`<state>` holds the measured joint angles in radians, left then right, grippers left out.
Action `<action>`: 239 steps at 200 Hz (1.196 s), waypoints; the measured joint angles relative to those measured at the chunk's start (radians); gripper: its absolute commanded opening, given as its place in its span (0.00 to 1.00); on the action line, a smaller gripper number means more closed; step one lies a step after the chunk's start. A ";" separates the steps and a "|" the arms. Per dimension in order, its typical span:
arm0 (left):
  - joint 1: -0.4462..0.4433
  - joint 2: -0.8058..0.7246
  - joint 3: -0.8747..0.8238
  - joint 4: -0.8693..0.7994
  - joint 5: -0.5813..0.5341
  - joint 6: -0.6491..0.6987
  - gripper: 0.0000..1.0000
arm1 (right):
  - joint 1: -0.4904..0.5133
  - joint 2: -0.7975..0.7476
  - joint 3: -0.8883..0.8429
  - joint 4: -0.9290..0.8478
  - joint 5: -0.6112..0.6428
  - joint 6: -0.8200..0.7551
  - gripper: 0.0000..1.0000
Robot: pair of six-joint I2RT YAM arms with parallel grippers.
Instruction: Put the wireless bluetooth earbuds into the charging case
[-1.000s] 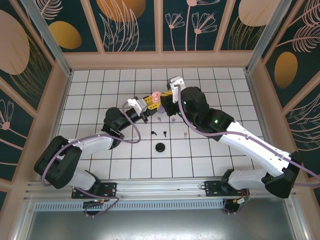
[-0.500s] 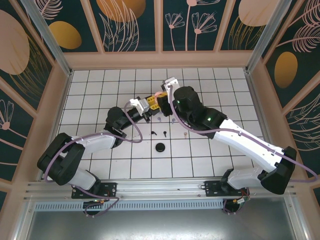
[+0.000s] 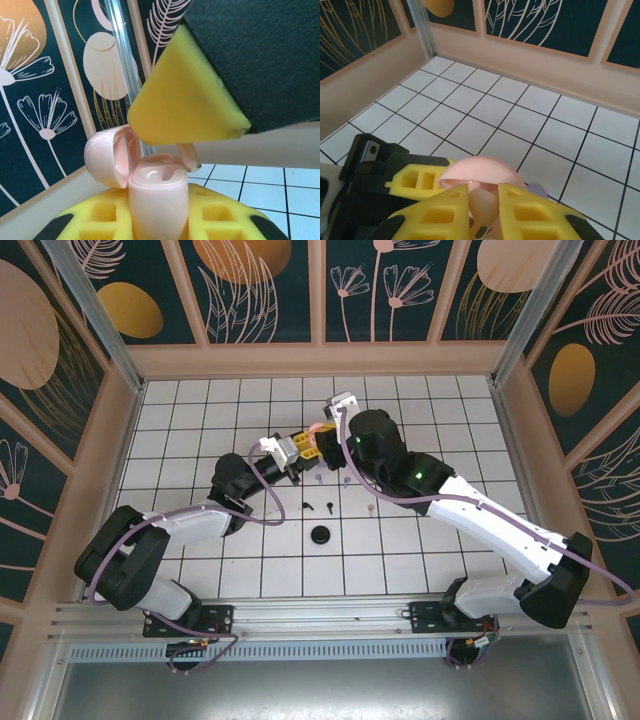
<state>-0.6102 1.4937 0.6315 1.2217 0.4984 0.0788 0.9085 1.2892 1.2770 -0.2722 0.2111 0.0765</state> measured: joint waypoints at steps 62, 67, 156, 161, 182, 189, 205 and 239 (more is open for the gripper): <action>-0.005 0.000 0.000 0.000 0.019 0.000 0.00 | -0.013 -0.015 0.015 0.008 -0.027 0.007 0.17; -0.005 0.000 0.000 0.000 0.020 0.000 0.00 | -0.014 -0.015 0.015 0.008 -0.027 0.007 0.17; -0.009 0.000 0.000 -0.007 0.022 0.000 0.00 | -0.043 -0.012 0.015 0.008 -0.055 0.012 0.16; -0.009 0.000 0.000 -0.006 0.022 0.000 0.00 | -0.043 -0.011 0.015 0.008 -0.058 0.012 0.16; -0.009 -0.001 0.000 -0.007 0.022 0.000 0.00 | -0.043 -0.005 0.015 0.008 -0.071 0.015 0.16; -0.009 -0.001 0.000 -0.007 0.022 0.000 0.00 | -0.043 -0.003 0.015 0.008 -0.076 0.016 0.16; -0.009 -0.001 0.000 -0.007 0.022 0.001 0.00 | -0.043 0.000 0.015 0.008 -0.082 0.018 0.16; -0.010 -0.003 0.001 -0.012 0.021 0.005 0.00 | -0.043 0.002 0.014 0.008 -0.082 0.019 0.16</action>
<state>-0.6197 1.4910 0.6323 1.2098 0.5198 0.0834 0.8654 1.2907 1.2915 -0.2646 0.1287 0.0956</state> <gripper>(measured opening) 0.222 0.160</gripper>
